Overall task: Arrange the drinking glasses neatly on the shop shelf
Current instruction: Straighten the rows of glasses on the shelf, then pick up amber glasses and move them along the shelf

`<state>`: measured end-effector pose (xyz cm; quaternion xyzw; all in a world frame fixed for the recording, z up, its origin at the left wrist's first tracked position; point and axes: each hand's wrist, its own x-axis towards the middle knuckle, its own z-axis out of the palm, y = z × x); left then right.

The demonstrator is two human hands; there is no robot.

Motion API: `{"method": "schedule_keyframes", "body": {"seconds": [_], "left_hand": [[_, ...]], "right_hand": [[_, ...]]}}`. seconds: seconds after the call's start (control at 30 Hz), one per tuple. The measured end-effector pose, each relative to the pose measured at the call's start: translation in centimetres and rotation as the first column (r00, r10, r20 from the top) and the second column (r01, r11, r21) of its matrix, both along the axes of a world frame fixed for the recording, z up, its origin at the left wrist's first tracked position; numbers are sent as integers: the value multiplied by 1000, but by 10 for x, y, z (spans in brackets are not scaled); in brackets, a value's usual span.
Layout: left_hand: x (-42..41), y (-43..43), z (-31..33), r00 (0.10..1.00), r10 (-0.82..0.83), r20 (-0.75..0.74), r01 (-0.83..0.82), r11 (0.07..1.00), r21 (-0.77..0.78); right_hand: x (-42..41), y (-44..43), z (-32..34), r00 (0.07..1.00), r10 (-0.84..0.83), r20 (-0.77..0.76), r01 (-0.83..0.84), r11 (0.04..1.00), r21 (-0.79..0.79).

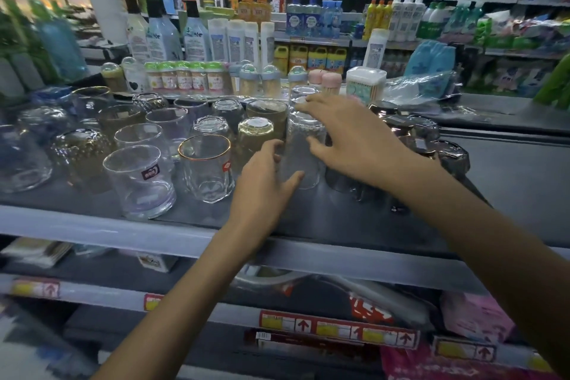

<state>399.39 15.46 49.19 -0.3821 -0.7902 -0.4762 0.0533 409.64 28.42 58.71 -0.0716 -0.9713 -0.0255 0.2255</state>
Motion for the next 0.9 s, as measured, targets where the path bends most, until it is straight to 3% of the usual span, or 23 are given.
{"method": "schedule_keyframes", "body": {"seconds": [0.13,0.33,0.57,0.9], "left_hand": [[8,-45,1,949,44,-311,-90,987,-136],[-3,-74,-9,887,50,-459,-160,966,-204],[-21,-86,-20,870,55,-489,-148,977,-154],[-43,-103,-24,884,-100,-456,67,994,-88]], "right_hand": [[13,-18,-10,986,129,-103,-129,992,3],[-7,-38,-30,980,172,-101,-175,984,-28],[-35,-59,-44,995,39,-87,-44,997,-62],[-107,-90,-39,931,-338,138,343,939,-18]]}}
